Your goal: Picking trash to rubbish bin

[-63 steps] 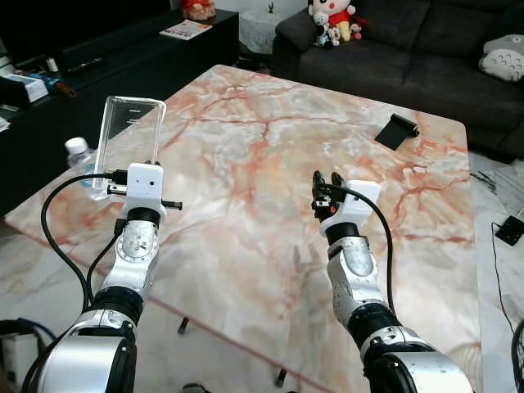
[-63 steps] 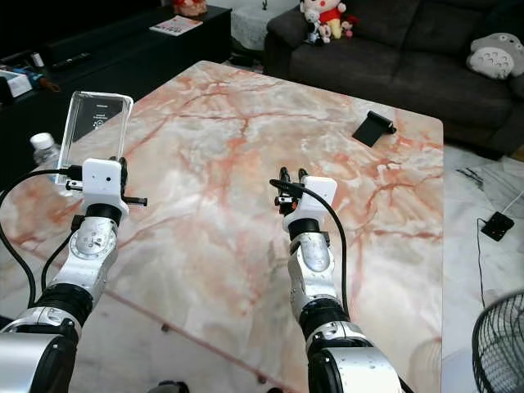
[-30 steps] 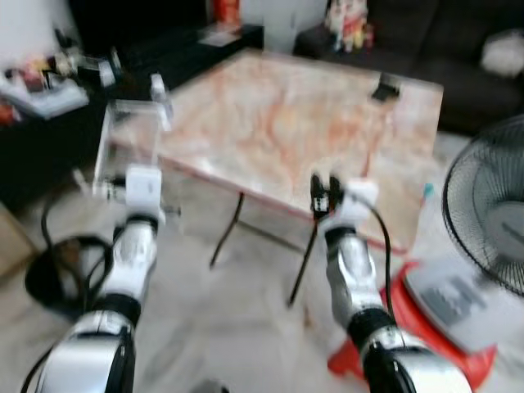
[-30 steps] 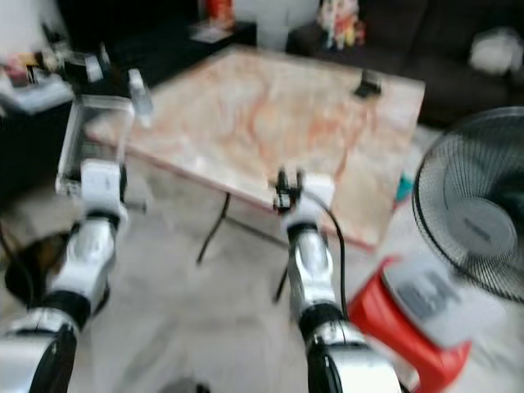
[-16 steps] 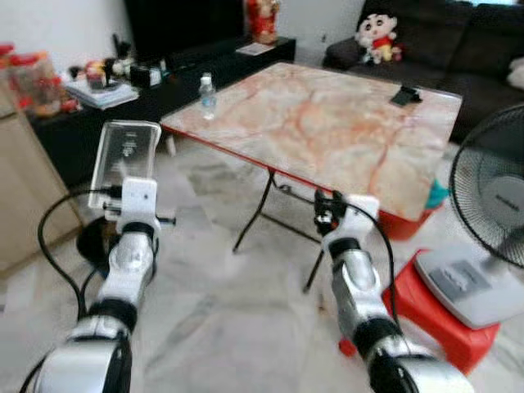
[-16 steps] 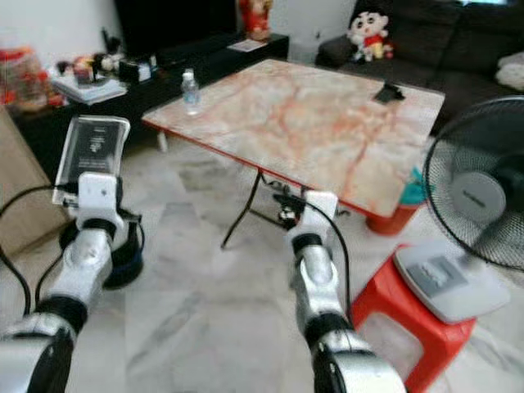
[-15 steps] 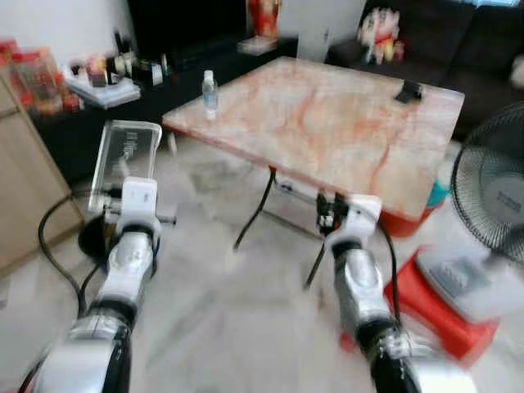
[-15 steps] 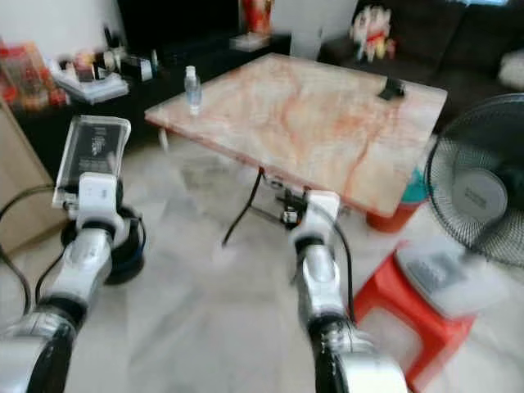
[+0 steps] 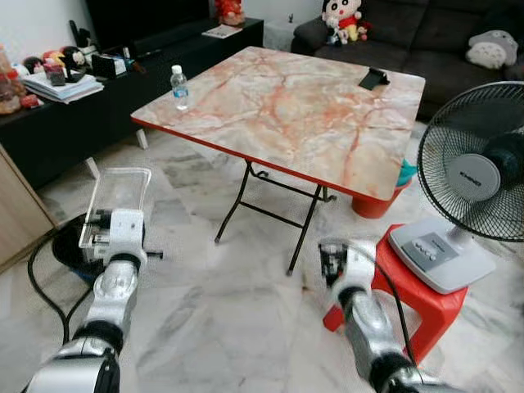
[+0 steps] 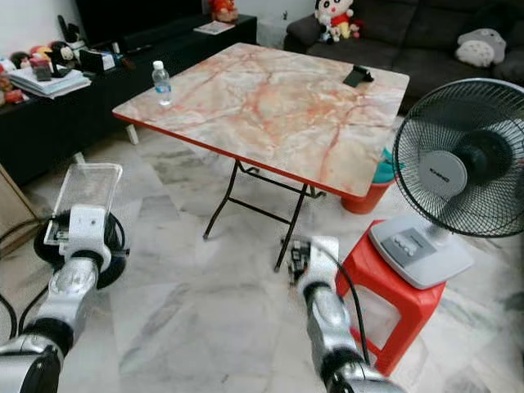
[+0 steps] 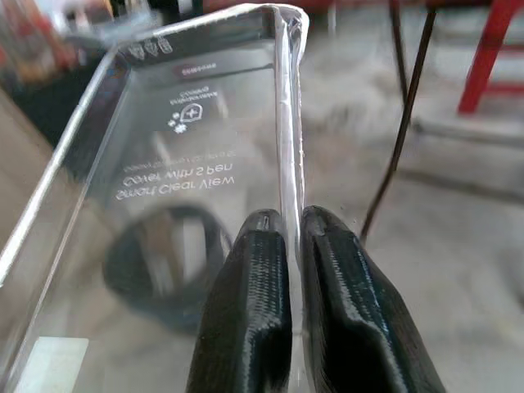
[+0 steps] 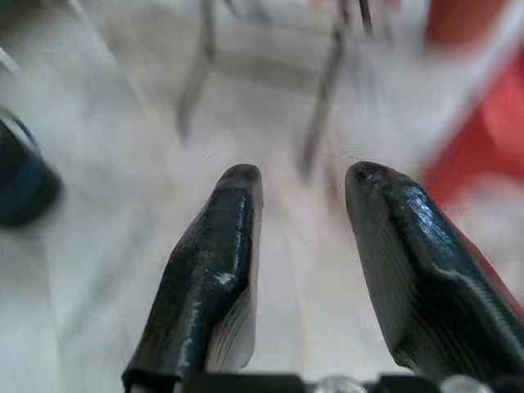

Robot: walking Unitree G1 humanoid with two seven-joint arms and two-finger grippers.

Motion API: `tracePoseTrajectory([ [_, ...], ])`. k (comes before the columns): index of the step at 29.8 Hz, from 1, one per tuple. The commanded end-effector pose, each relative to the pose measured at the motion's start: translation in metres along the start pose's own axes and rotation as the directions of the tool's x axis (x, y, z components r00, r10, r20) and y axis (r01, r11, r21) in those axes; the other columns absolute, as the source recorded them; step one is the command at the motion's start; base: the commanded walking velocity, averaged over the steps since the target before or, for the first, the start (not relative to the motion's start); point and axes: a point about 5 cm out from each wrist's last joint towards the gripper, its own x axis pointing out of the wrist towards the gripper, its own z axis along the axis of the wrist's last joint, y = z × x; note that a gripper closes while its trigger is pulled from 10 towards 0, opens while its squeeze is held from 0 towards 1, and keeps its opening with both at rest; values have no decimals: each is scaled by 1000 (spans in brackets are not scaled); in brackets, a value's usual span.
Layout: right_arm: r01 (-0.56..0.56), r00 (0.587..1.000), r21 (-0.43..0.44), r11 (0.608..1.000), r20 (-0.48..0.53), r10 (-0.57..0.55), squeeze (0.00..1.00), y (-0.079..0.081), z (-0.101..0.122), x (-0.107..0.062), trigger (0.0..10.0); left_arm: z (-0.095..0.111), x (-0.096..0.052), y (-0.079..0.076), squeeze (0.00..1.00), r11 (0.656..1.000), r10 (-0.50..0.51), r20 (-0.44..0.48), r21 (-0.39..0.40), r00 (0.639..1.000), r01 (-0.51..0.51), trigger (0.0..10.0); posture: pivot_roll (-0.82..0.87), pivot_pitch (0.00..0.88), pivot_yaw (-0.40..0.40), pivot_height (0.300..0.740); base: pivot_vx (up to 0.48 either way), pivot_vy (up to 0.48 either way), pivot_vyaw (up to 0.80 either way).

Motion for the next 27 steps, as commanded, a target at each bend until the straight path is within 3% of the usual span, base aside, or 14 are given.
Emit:
tracePoseTrajectory([
  [1, 3, 999, -18, 1000, -38, -3, 0, -1, -5, -1, 10000, -12, -4, 6, 0, 999, 22, -59, -25, 998, -23, 10000, 42, 8, -41, 740, 0, 0, 0],
  [2, 14, 996, -11, 1000, -86, -15, 0, -5, -18, -7, 10000, -23, -10, 9, 0, 999, 31, -101, -31, 994, -34, 10000, 42, 5, -40, 740, 0, 0, 0],
  [8, 40, 982, -22, 999, -186, -44, 0, -15, -44, -19, 10000, -53, -28, 9, 0, 999, 16, -226, -32, 974, -24, 10000, 40, 0, -38, 740, 0, 0, 0],
  [11, 51, 973, -28, 998, -222, -56, 0, -17, -52, -24, 10000, -64, -35, 7, 0, 1000, 6, -269, -11, 963, -9, 10000, 40, 0, -35, 740, 0, 0, 0],
  [14, 59, 965, -31, 998, -255, -65, 0, -19, -60, -28, 10000, -79, -44, 7, 0, 997, 12, -346, -62, 938, -36, 10000, 40, 0, -35, 740, 0, 0, 0],
  [16, 61, 963, -30, 998, -263, -67, 0, -19, -62, -29, 10000, -83, -48, 6, 0, 999, 4, -368, -43, 930, -22, 10000, 42, 0, -35, 740, 0, 0, 0],
  [19, 61, 956, -37, 997, -285, -69, 0, -18, -67, -32, 10000, -91, -55, 8, 0, 1000, 20, -377, 23, 926, -12, 10000, 41, 0, -32, 740, 0, 0, 0],
  [22, 59, 957, -32, 998, -283, -66, 0, -18, -68, -32, 10000, -85, -55, 15, 0, 999, 50, -301, 19, 952, -46, 10000, 44, 0, -33, 740, 0, 0, 0],
  [27, 62, 956, -31, 998, -284, -68, 0, -18, -68, -33, 10000, -80, -57, 30, 0, 990, 131, -223, -17, 966, -138, 10000, 45, 4, -34, 740, 0, 0, 0],
])
